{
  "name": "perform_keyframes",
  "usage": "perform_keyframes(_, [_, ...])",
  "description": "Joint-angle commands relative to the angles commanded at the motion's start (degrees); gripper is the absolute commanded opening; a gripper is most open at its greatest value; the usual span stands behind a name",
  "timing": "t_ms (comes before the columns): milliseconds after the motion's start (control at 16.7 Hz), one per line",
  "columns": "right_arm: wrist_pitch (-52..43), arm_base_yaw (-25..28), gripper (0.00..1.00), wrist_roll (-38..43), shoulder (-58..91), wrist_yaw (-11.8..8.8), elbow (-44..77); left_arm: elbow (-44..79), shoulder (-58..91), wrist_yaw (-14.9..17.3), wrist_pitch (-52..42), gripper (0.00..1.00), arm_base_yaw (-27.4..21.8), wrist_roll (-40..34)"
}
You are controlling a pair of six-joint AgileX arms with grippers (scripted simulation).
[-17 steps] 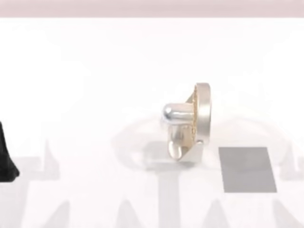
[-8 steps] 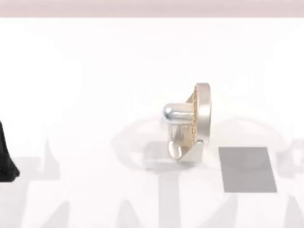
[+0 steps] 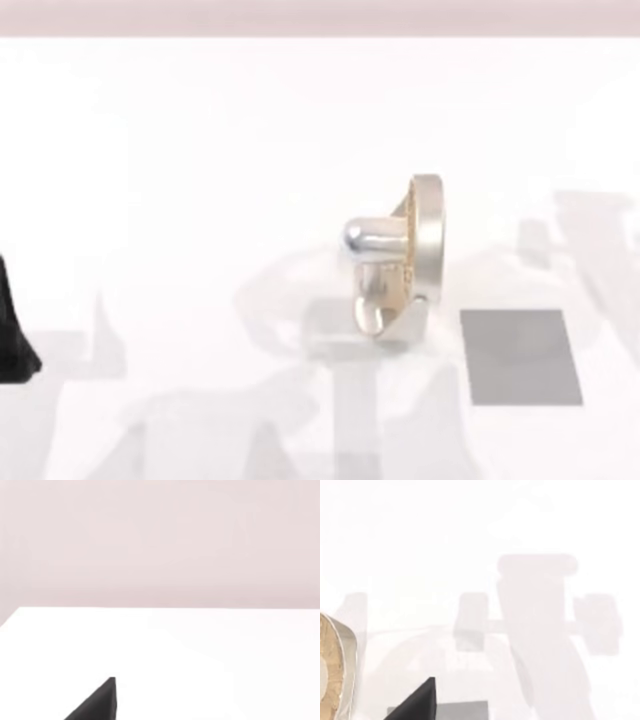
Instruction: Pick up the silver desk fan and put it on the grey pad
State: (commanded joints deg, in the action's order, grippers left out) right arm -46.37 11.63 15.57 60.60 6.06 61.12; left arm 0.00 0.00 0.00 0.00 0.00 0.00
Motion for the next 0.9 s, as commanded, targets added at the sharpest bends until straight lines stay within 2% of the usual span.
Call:
perform_keyframes(480, [-24.3,11.74,1.0,14.03,35.63,-2.82,45.18,0.0,0.0,0.0,0.0,1.0,0.0,0.0])
perform_keyframes(900, [-43.25,20.39,1.0,21.26,62.52,-5.29,68.09,0.0,0.0,0.0,0.0,1.0,0.0,0.0])
